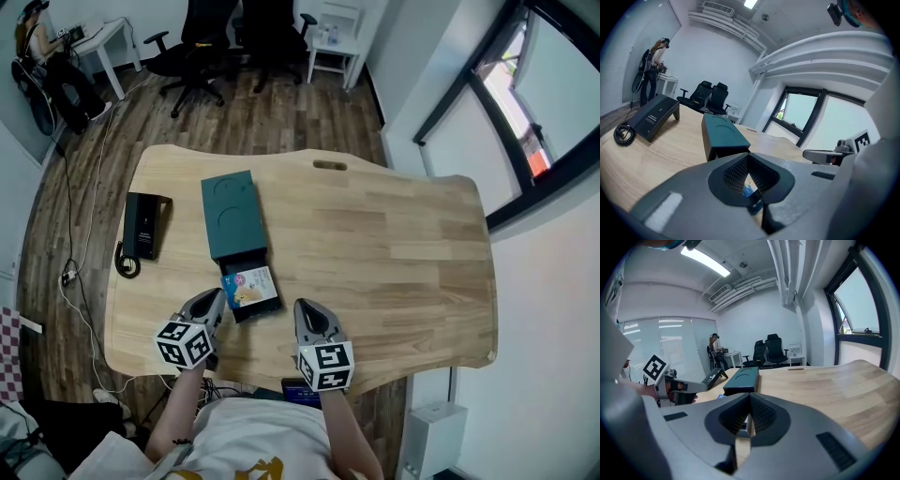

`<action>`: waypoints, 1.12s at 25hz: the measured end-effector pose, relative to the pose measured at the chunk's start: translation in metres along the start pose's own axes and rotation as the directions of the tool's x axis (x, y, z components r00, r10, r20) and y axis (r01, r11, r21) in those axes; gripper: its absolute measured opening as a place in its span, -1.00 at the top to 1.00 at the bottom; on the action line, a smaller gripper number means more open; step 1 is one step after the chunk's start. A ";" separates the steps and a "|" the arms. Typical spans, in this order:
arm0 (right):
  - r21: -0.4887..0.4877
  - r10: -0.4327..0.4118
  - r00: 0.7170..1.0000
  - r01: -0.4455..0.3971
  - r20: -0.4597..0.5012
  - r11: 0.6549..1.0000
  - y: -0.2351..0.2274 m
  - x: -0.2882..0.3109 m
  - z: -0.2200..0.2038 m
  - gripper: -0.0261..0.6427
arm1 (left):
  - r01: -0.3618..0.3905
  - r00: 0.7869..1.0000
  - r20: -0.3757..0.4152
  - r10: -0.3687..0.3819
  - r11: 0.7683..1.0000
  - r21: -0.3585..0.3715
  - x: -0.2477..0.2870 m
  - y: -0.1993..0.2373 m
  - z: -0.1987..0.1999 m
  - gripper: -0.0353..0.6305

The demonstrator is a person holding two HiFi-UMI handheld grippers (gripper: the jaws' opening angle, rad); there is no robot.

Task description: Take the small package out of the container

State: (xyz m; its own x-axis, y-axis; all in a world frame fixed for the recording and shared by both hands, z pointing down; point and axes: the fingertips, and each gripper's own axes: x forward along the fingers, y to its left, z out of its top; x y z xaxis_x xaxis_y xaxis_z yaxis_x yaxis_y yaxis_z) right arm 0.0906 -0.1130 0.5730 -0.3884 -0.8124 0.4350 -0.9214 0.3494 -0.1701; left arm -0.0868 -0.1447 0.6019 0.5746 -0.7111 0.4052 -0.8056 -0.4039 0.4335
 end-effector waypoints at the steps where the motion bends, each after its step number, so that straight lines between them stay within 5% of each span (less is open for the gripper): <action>1: 0.002 0.001 1.000 -0.001 -0.004 1.000 0.000 0.001 -0.001 0.91 | -0.001 1.000 -0.006 0.001 1.000 -0.001 0.001 0.001 -0.002 0.89; 12: -0.006 0.044 0.998 -0.044 -0.047 0.999 0.005 0.021 -0.015 0.91 | -0.042 0.997 -0.073 0.039 0.998 -0.043 0.011 0.020 -0.020 0.87; 19: 0.002 0.029 0.998 -0.029 -0.063 1.000 -0.009 0.034 -0.020 0.91 | -0.035 0.989 -0.144 0.017 0.991 -0.128 0.025 0.026 -0.036 0.36; 28: 0.015 0.036 0.994 -0.034 -0.106 0.999 -0.021 0.047 -0.032 0.91 | -0.057 0.982 -0.187 0.013 0.972 -0.229 0.049 0.033 -0.050 0.26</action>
State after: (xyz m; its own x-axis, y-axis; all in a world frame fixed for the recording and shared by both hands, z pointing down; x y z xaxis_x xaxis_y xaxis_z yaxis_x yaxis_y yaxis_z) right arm 0.0924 -0.1438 0.6255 -0.4172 -0.7453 0.5201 -0.9077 0.3702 -0.1977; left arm -0.0786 -0.1640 0.6761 0.5808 -0.5959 0.5546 -0.7824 -0.2205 0.5825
